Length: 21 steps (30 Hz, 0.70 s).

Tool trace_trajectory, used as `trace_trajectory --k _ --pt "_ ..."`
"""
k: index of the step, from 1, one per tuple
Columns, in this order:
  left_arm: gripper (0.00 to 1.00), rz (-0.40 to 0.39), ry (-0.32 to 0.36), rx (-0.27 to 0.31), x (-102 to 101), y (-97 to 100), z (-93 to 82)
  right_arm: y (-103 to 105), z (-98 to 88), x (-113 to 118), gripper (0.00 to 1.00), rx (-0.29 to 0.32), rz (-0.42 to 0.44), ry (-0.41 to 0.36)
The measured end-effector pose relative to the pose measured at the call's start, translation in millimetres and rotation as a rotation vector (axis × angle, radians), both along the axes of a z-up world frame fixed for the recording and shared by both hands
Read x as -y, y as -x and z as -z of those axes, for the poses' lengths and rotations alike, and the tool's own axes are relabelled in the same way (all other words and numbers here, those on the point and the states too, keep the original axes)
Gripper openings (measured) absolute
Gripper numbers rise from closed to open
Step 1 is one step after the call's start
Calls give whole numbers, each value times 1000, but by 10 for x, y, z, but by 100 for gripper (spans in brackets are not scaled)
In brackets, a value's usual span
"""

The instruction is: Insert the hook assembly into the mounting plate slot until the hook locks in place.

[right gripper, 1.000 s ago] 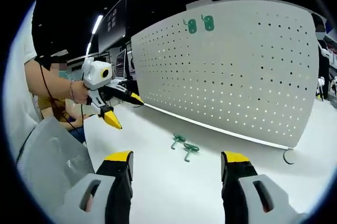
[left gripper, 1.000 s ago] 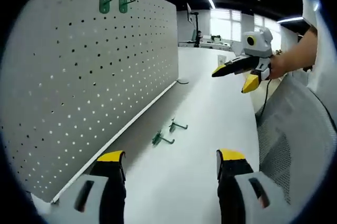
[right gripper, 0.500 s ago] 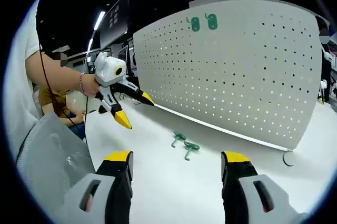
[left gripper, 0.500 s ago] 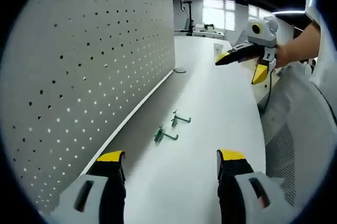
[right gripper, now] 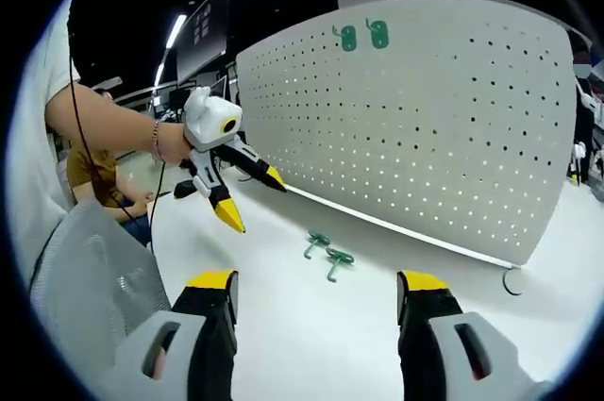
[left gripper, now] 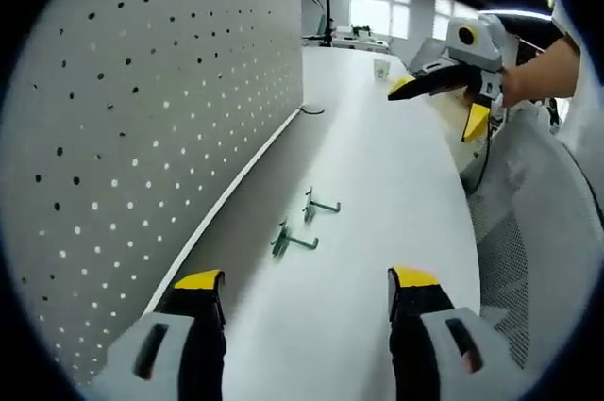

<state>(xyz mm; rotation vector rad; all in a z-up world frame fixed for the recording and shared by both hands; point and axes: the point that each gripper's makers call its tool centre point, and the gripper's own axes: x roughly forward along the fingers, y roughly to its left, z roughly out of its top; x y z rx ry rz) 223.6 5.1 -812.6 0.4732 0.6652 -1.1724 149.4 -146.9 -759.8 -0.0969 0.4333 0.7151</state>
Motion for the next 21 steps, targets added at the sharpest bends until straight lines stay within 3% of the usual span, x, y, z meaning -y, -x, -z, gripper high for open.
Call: trace_trajectory --k 12,21 --pt "72 39 -31 -29 75 -98 84 26 20 16 69 -19 5 15" --pt "72 104 -64 -10 196 -157 148 50 21 32 68 -23 7 22"
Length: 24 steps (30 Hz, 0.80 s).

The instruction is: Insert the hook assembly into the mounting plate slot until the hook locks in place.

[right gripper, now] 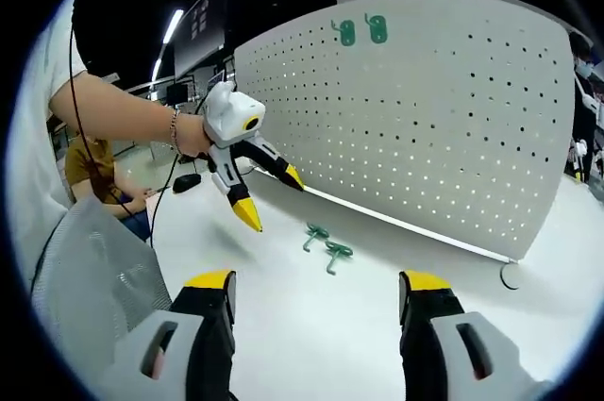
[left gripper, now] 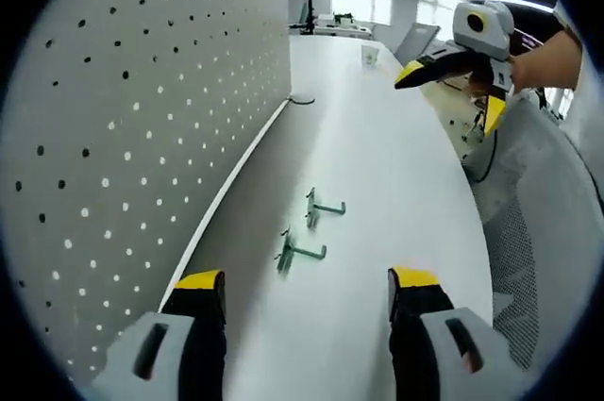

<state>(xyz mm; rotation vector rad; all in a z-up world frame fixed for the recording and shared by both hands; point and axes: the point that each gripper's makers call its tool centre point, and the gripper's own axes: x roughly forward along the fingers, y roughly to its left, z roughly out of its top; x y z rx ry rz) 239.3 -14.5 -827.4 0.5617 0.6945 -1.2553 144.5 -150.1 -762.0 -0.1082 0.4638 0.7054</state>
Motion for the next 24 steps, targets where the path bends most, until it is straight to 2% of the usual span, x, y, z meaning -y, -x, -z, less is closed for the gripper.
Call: trace_trajectory --k 7,19,24 --pt "72 71 -53 3 82 -27 120 31 -10 6 67 -8 -1 2" --pt "70 115 -117 -8 89 -107 284 52 -15 26 66 -17 13 -15" --pt "70 136 -144 -39 84 -93 370 55 0 27 65 -22 16 -18"
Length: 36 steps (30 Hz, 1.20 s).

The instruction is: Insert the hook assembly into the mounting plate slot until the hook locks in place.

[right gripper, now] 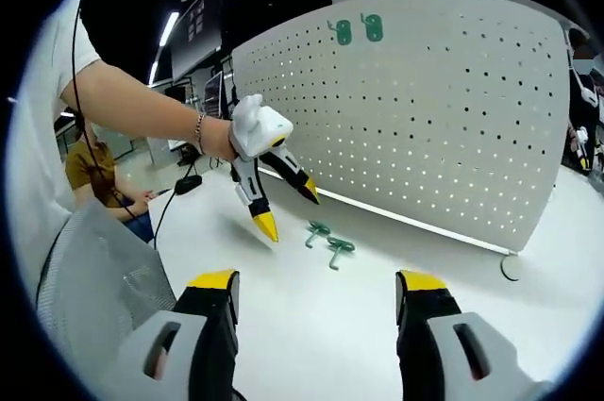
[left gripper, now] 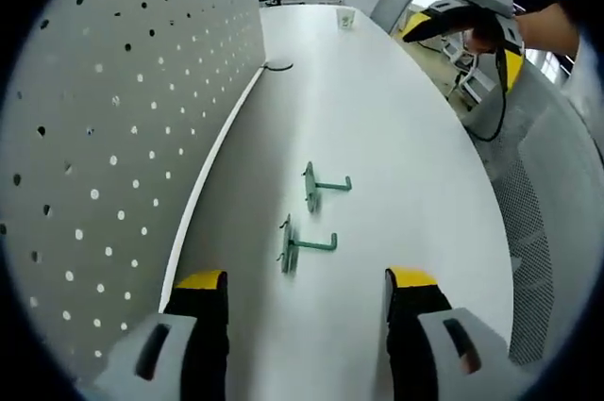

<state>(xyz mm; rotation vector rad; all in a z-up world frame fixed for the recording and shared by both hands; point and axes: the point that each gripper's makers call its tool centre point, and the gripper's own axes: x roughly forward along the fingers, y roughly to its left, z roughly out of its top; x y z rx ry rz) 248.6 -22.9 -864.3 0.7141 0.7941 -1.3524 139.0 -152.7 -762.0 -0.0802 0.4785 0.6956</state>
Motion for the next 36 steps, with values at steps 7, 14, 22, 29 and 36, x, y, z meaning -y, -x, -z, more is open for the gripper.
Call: trace_trajectory --k 7,14,22,29,36 --pt "69 63 -57 2 40 47 107 9 5 0 65 -3 4 -9" --pt "68 86 -89 -2 38 27 180 16 1 41 65 -4 16 -12" --pt "64 97 -105 2 66 -35 180 20 9 42 65 -11 21 -23" --pt "55 88 -92 3 104 -60 171 0 -17 55 63 -5 33 -37" --pt "39 31 -92 2 111 -125 154 9 -15 67 62 -13 45 -50"
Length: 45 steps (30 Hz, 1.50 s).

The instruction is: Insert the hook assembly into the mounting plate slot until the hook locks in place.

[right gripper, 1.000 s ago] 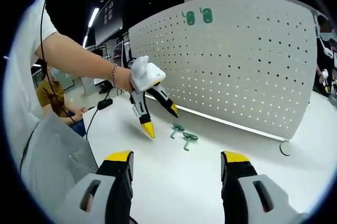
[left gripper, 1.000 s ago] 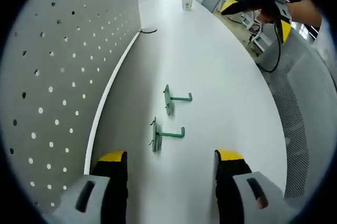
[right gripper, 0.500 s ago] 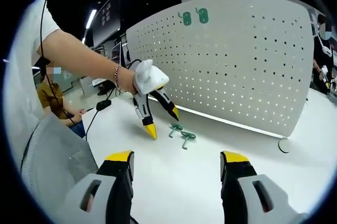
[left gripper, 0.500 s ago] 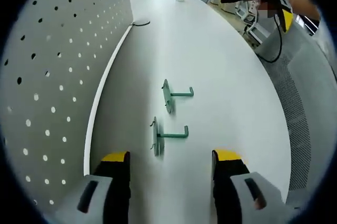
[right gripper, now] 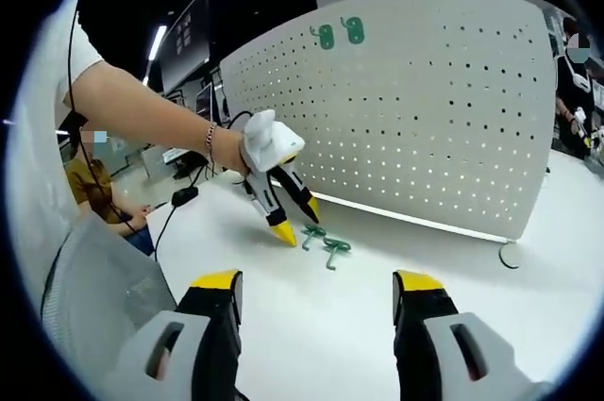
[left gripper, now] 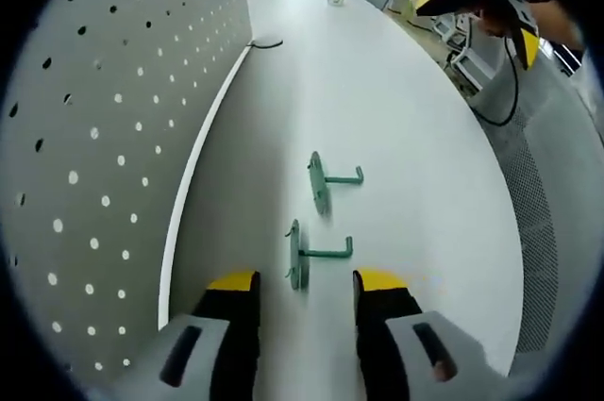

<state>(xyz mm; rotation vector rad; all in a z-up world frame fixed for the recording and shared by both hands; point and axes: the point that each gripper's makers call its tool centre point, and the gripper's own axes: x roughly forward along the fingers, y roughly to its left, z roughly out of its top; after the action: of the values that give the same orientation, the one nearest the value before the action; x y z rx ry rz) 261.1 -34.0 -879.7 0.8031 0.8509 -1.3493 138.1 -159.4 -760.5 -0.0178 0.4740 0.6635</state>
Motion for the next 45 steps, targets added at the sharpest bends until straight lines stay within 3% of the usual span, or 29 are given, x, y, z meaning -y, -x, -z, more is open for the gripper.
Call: trace_trajectory --k 7,18,21,45 --pt "25 -53 5 5 1 -42 -4 2 0 17 60 -2 5 -6" --pt "13 -82 21 21 18 -30 -6 12 -5 20 59 -2 10 -13" --pt "6 -92 17 30 3 -52 6 8 -15 19 58 1 10 -13" --pt "3 -88 17 42 6 -82 9 0 -30 23 58 4 13 -24"
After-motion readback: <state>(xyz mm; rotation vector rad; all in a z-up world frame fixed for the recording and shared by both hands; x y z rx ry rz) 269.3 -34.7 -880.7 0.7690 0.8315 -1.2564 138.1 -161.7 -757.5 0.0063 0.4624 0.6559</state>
